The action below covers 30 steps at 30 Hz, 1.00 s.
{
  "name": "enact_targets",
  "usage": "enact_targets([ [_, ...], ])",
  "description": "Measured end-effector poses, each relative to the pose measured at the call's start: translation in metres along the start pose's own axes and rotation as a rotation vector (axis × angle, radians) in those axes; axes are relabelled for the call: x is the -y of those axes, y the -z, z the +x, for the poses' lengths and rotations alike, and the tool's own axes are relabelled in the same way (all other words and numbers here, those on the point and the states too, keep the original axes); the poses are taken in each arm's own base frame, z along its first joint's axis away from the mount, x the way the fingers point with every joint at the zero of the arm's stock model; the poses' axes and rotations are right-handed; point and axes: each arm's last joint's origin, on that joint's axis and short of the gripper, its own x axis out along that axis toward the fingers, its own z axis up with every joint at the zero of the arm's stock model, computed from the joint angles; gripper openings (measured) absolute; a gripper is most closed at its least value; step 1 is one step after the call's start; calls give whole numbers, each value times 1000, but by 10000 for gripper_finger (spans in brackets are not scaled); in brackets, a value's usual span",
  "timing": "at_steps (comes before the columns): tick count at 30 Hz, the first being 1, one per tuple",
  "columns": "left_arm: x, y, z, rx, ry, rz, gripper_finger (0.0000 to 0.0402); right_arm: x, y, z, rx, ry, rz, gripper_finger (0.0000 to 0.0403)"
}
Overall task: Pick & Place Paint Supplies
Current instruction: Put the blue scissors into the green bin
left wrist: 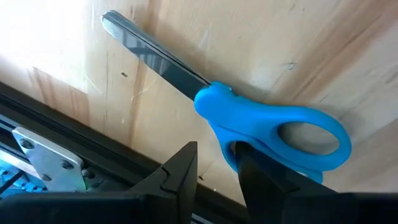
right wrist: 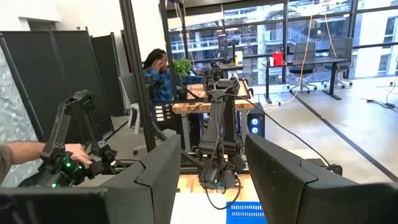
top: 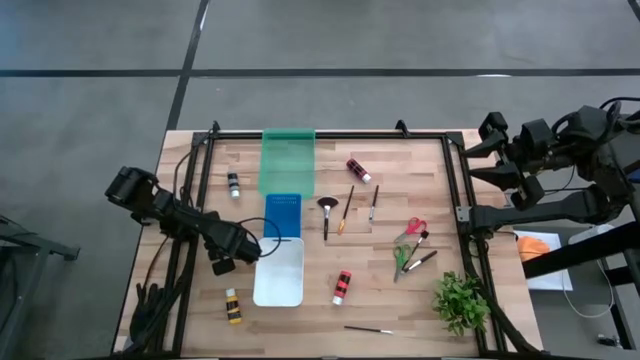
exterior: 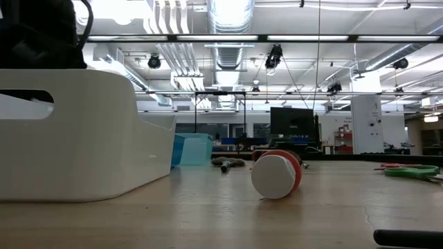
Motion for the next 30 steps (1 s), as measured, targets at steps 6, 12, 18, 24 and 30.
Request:
enact_targets([
  [6,-1,-1,1,-7,7,-15,121,0,0,0,-2,-13,4,178],
  [12,-1,-2,1,-14,25,-35,60,-1,0,0,-7,-45,7,178],
  [18,-2,-3,1,-21,29,-68,10,-2,0,0,-8,-56,8,178],
  [24,-1,-4,-5,-22,11,-75,3,-2,0,0,-8,-71,7,178],
  [30,-3,-1,-29,40,52,-81,1,-2,0,0,-10,-78,6,178],
])
